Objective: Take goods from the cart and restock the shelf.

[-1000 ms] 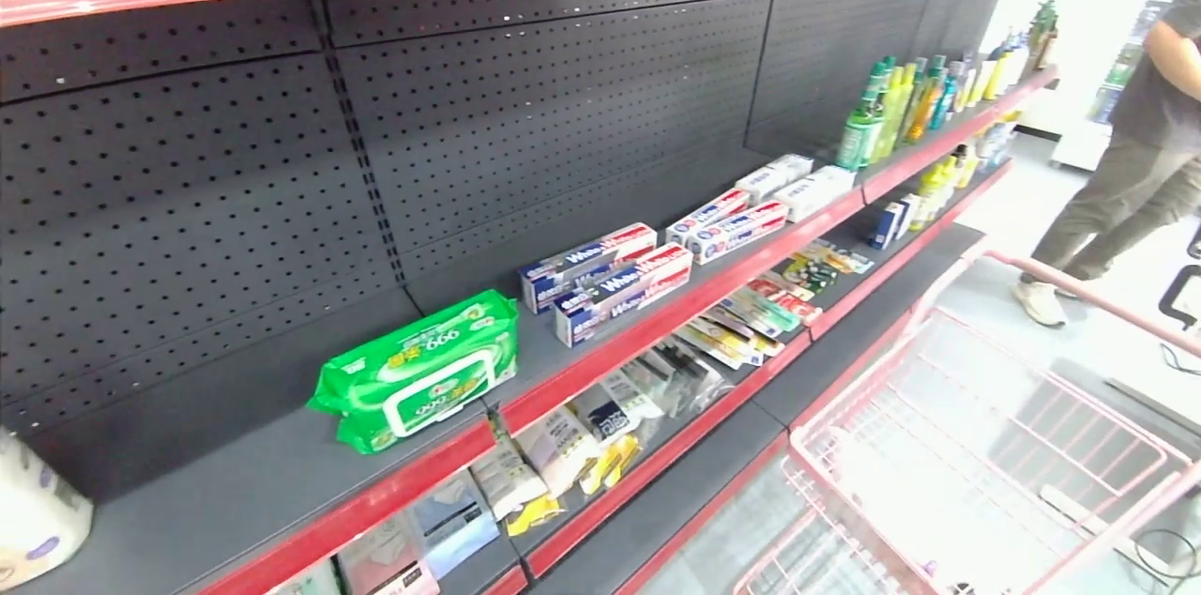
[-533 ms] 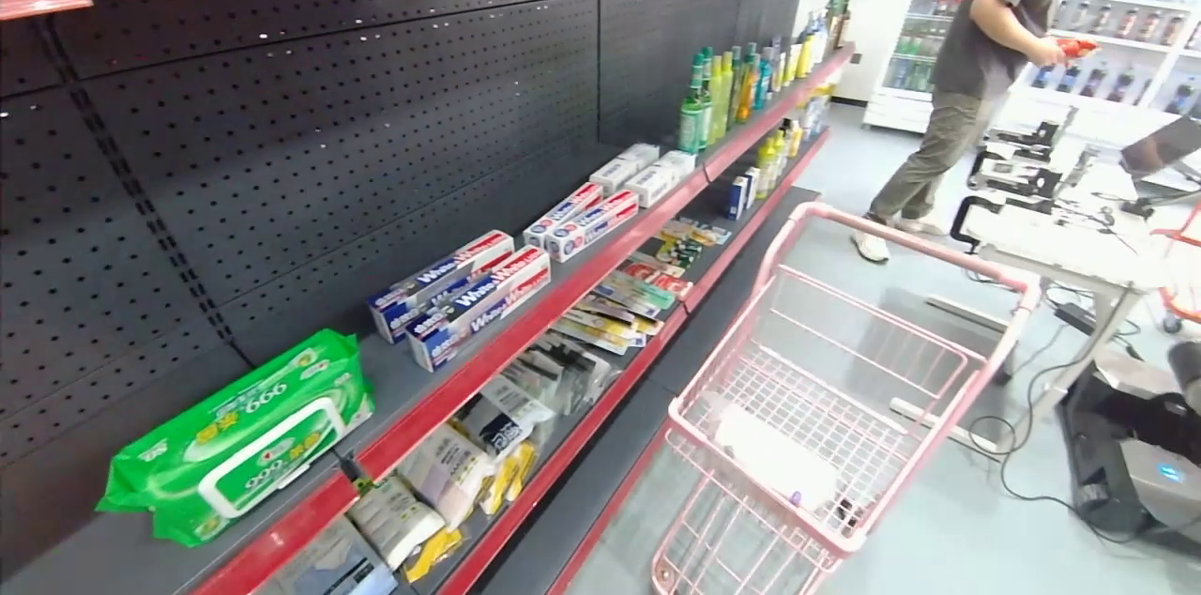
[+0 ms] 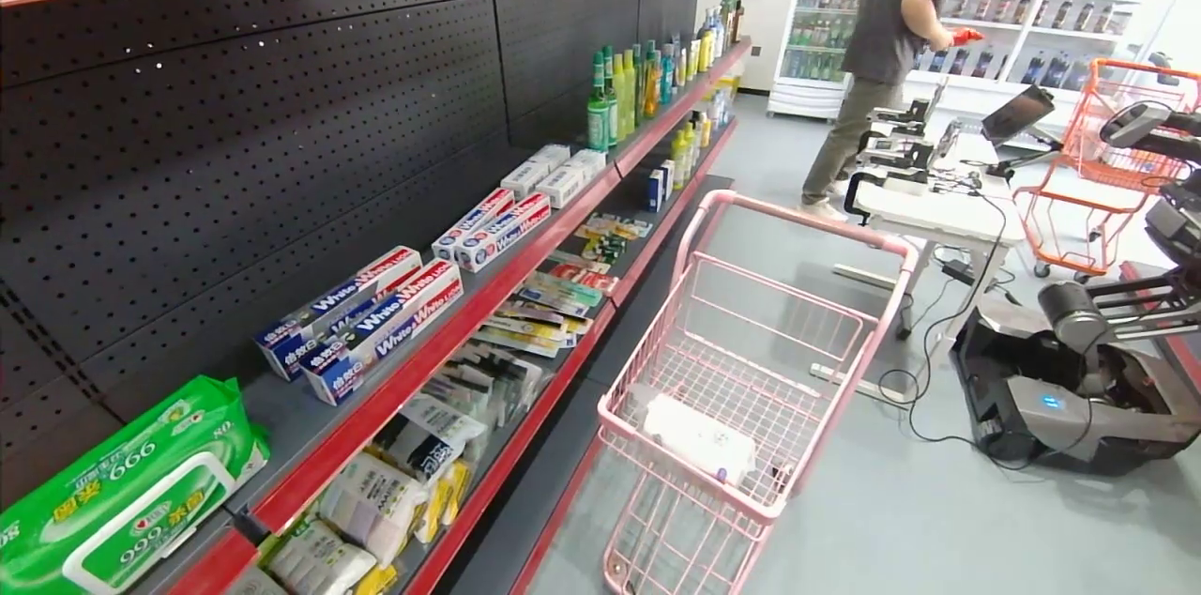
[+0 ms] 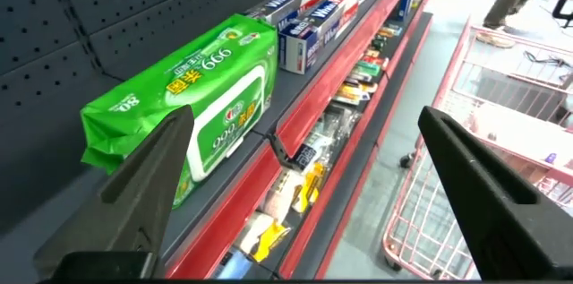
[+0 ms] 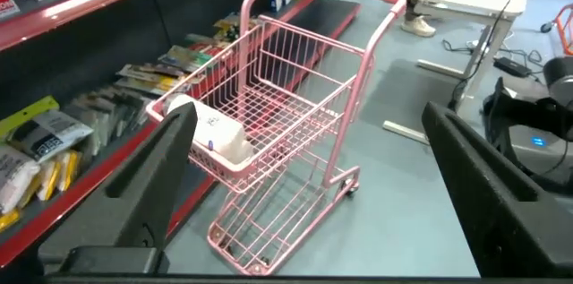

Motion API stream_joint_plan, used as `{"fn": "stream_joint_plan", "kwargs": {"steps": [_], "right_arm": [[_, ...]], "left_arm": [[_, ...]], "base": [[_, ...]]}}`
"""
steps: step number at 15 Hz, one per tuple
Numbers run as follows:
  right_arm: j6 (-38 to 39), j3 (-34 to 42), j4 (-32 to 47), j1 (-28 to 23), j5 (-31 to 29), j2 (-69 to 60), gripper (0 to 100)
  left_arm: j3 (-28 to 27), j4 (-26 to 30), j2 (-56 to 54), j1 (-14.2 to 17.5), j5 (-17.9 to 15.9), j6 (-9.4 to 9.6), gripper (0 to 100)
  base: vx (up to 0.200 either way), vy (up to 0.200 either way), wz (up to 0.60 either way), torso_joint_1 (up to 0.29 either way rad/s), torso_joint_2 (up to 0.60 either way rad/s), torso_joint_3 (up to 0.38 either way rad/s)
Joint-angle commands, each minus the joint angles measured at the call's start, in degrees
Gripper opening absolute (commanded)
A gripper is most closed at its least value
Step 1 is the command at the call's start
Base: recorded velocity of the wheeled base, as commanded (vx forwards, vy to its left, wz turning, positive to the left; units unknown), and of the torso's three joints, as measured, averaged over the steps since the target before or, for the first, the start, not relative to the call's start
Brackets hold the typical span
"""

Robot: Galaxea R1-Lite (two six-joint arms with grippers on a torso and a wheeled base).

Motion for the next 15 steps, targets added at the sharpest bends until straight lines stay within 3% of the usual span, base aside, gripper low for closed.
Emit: {"fn": "stream_joint_plan", "kwargs": {"steps": [1,4,5,6,7,8,10,11,12,15], "right_arm": [[-0.07,0.00,-0.01,0.18,0.08,0.22,100],[-0.16,-0.79,-0.45,0.09,0.78,0.22,100],[0.81,-8.26,-0.62,0.97,2.10,7.08,100],[8.45,-24.43,-1.06,1.05,0.61,24.31,100],[12.41,-34.54,-0.27,1.32,-0.36,32.39,100],[11.27,-43.24,2.98,0.79,-0.80,42.32,100],[9.25,-44.03,5.79,-2.46,-0.18,51.82,100],[9.42,-44.47,5.09,-2.64,4.56,58.06,100],[6.61,-45.62,4.56,-4.13,13.53,67.64,100],[-8.60,-47.72,5.09,-4.22,15.81,87.24,100]], "left_arm": [[0.00,0.00,0.05,0.02,0.01,0.02,100],[0.00,0.00,0.05,0.02,0.01,0.02,100],[0.00,-0.09,0.05,0.02,0.01,-0.07,100],[0.00,-0.09,0.05,0.02,0.01,-0.07,100],[0.00,0.00,0.05,0.02,0.01,-0.07,100],[0.00,-0.09,0.05,0.02,0.01,-0.07,100],[0.00,-0.09,0.05,0.02,0.01,-0.07,100],[0.00,-0.09,0.05,0.02,0.01,-0.07,100],[0.00,-0.09,0.05,0.02,0.01,-0.07,100],[0.00,-0.09,0.05,0.02,0.01,-0.07,100]], "base": [[0.000,0.000,0.00,0.000,0.00,0.000],[0.000,0.000,0.00,0.000,0.00,0.000],[0.000,0.000,0.00,0.000,0.00,0.000],[0.000,0.000,0.00,0.000,0.00,0.000],[0.000,0.000,0.00,0.000,0.00,0.000],[0.000,0.000,0.00,0.000,0.00,0.000],[0.000,0.000,0.00,0.000,0.00,0.000],[0.000,0.000,0.00,0.000,0.00,0.000],[0.000,0.000,0.00,0.000,0.00,0.000],[0.000,0.000,0.00,0.000,0.00,0.000]]}}
